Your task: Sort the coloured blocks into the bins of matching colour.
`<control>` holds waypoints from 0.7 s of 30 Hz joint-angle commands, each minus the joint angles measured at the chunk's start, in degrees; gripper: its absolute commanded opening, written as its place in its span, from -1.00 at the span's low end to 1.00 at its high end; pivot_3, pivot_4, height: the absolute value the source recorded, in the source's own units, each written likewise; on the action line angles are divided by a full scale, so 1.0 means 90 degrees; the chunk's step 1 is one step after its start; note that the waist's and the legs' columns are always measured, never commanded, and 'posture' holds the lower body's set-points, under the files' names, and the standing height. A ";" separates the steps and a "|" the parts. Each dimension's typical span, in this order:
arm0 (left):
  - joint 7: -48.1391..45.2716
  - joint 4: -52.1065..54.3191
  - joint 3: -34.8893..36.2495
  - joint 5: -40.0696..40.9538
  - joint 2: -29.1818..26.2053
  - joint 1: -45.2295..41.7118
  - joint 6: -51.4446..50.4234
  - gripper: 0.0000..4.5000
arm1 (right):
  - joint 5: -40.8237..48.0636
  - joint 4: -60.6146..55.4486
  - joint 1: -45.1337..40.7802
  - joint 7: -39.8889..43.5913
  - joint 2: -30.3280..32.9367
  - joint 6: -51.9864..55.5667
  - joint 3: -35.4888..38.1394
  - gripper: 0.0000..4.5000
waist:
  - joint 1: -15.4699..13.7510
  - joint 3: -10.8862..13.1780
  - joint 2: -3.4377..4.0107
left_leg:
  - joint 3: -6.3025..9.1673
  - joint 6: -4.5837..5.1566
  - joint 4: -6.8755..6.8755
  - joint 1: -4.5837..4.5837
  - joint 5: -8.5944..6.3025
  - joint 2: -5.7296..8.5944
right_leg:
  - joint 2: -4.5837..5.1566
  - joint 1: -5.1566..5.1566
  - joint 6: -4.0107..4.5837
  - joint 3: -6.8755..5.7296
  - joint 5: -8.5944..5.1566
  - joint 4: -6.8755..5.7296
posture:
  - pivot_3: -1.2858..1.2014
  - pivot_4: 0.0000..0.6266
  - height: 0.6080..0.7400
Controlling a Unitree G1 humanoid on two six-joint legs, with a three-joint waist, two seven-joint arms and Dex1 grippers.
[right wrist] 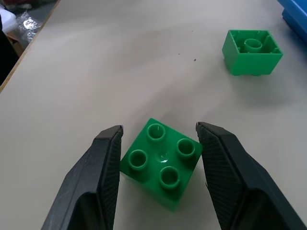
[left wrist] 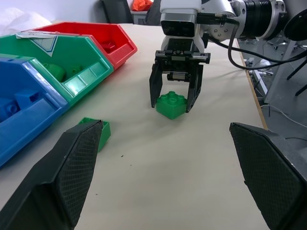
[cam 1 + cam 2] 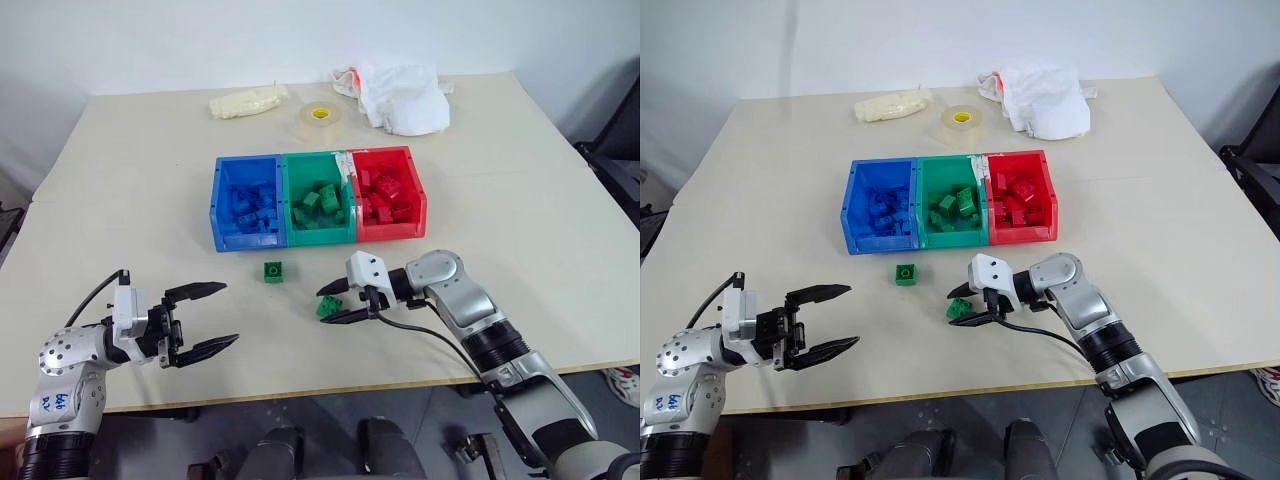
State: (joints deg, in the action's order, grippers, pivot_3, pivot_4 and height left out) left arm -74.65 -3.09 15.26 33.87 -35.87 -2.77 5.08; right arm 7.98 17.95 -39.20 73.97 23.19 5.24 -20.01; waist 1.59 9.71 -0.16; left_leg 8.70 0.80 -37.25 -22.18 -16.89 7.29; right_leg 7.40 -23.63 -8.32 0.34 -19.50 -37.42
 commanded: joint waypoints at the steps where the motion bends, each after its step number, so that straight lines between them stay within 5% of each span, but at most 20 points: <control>1: 0.0012 0.0011 0.0078 0.0087 0.0026 -0.0117 0.0049 1.00 | 0.0289 -0.0308 -0.0542 -0.0404 -0.0130 0.0119 0.0563 -0.09 | 0.0005 0.0000 0.0001 | -0.0001 0.0000 -0.0001 0.0000 0.0000 0.0000 | 0.0000 0.0000 0.0000 0.0000 0.0000 -0.0001 | 0.03 -0.52 1.00; 12: -0.0029 -0.0255 -0.0014 -0.0016 0.0109 -0.0401 0.0146 1.00 | -0.0359 0.3129 -0.3067 -0.1934 -0.0730 -0.1033 0.1179 -0.09 | 0.0047 0.0000 0.0001 | -0.0003 -0.0005 0.0009 0.0002 0.0002 -0.0003 | -0.0005 -0.0004 0.0004 -0.0002 0.0002 -0.0011 | 0.03 -0.52 1.00; 19: -0.0023 -0.0305 -0.0021 -0.0042 0.0117 -0.0454 0.0196 1.00 | -0.0711 0.4571 -0.3738 -0.2423 -0.0963 -0.1627 0.1228 0.95 | 0.0160 0.0000 0.0002 | 0.0003 -0.0006 0.0014 0.0001 0.0002 -0.0004 | -0.0004 -0.0005 0.0005 -0.0001 0.0002 -0.0023 | 0.03 -0.52 1.00; 21: -0.0017 -0.0296 -0.0007 -0.0035 0.0102 -0.0446 0.0196 1.00 | -0.0753 0.4698 -0.3800 -0.2506 -0.0988 -0.1750 0.1260 0.98 | 0.0191 0.0000 0.0002 | 0.0004 -0.0005 0.0013 0.0001 0.0002 -0.0004 | -0.0004 -0.0005 0.0005 -0.0001 0.0002 -0.0025 | 0.03 -0.52 1.00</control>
State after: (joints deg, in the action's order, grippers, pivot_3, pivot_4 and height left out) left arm -74.71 -5.87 14.61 33.44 -34.77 -6.47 6.19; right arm 1.16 60.42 -71.21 52.24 14.75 -8.73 -10.43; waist 3.31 9.72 -0.14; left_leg 8.73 0.75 -37.13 -22.17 -16.87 7.26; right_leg 7.37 -23.68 -8.27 0.33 -19.48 -37.65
